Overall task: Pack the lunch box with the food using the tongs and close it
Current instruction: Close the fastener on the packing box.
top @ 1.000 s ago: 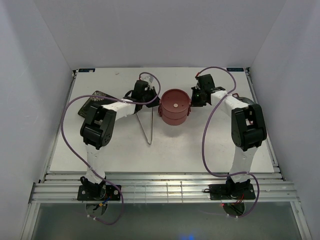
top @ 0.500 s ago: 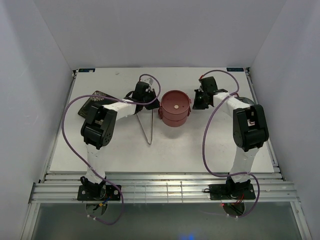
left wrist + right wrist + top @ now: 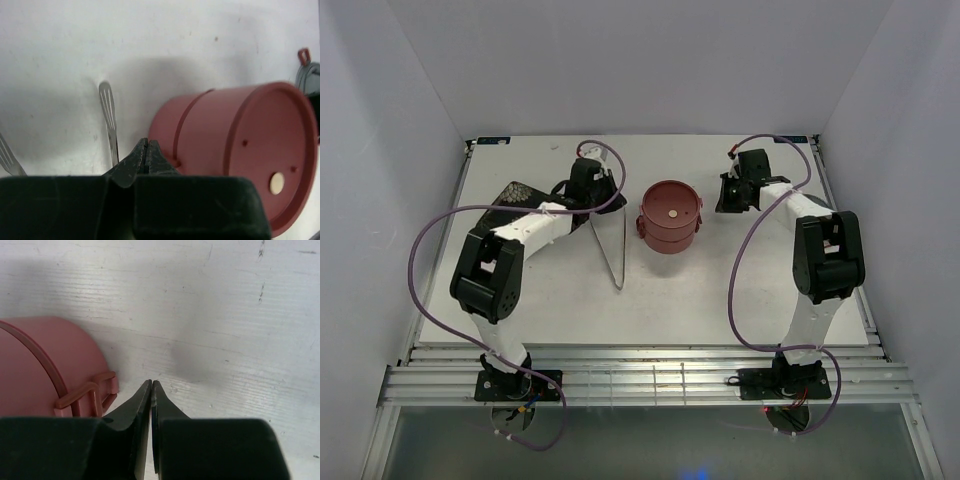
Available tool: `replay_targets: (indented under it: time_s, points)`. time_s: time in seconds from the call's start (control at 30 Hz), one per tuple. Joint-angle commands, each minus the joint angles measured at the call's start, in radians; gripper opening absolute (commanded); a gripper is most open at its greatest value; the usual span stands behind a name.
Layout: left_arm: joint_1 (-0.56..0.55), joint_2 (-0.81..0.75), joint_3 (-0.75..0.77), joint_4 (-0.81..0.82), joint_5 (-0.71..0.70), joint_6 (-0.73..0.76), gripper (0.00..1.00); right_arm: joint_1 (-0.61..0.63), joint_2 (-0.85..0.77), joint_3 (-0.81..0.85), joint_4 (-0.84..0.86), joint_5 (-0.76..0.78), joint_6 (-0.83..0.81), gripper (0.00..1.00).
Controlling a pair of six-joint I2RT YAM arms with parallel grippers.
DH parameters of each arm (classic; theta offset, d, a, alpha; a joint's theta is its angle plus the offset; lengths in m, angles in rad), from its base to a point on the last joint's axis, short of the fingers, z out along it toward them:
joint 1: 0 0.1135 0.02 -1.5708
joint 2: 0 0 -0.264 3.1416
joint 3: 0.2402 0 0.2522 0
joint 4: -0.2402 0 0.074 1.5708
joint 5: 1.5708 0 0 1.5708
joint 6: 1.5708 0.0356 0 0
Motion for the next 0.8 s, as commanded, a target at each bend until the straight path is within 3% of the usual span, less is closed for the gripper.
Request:
replay_targets:
  time_s: [0.0,0.27,0.33,0.77]
  points:
    - [-0.011,-0.007,-0.058,-0.003,0.052,-0.016,0.0,0.003,-0.019,-0.015,0.07,-0.066,-0.029,0.08]
    - [-0.062,0.091,-0.052,0.132,0.169,-0.069,0.0,0.113,0.015,0.008,0.085,-0.102,-0.018,0.08]
    - [-0.074,0.119,-0.038,0.143,0.184,-0.073,0.0,0.135,-0.025,-0.054,0.154,-0.115,-0.003,0.08]
    - [-0.079,0.145,-0.051,0.154,0.19,-0.078,0.0,0.11,-0.024,-0.094,0.145,-0.188,0.112,0.08]
